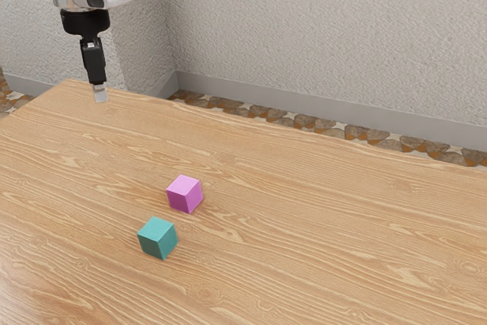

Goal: Pick up the blue block with one arm, and put the blue block on the pink block with one arm

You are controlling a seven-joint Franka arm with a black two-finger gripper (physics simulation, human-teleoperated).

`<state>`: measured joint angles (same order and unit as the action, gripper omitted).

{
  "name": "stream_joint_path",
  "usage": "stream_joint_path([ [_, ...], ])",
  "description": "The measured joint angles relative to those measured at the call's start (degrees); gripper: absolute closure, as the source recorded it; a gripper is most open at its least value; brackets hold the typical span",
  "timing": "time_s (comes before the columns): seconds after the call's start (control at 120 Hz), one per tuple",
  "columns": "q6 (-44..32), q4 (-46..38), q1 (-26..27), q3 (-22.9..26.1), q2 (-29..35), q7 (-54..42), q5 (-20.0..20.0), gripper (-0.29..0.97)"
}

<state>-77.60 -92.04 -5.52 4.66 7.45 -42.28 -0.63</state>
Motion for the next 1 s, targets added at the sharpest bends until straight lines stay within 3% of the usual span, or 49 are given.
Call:
stream_joint_path([
  [0.275,0.01,0.47,-0.07,0.1,-0.25,-0.31,-0.01,0.0],
  [0.367,1.45,10.46,-0.2,4.66,3.13,-0.2,-1.21,0.0],
  [0.442,2.4,12.39,0.75,10.2,2.91,0.65,-1.41,0.0],
  [0.508,3.08,12.28,0.12,11.63,1.8,1.53,-1.62,0.0],
  [0.558,3.67,10.6,-4.06,11.83,1.79,2.09,-1.91,0.0],
  [0.658,4.25,1.63,-19.15,11.95,5.79,2.96,-2.7,0.0],
  [0.733,2.75,-8.3,-25.09,11.65,11.42,3.51,-3.39,0.0],
  [0.775,0.62,-18.03,-30.8,11.61,16.48,3.79,-2.41,0.0],
  [0.842,-4.2,-33.66,-40.05,13.75,26.98,4.3,1.02,0.0],
  [0.892,-7.85,-40.18,-45.03,20.41,34.02,5.05,3.62,0.0],
  [0.933,-10.29,-43.15,-47.38,24.92,36.94,5.95,7.06,0.0],
  [1.0,-13.81,-48.21,-50.03,27.98,38.73,7.24,14.17,0.0],
])
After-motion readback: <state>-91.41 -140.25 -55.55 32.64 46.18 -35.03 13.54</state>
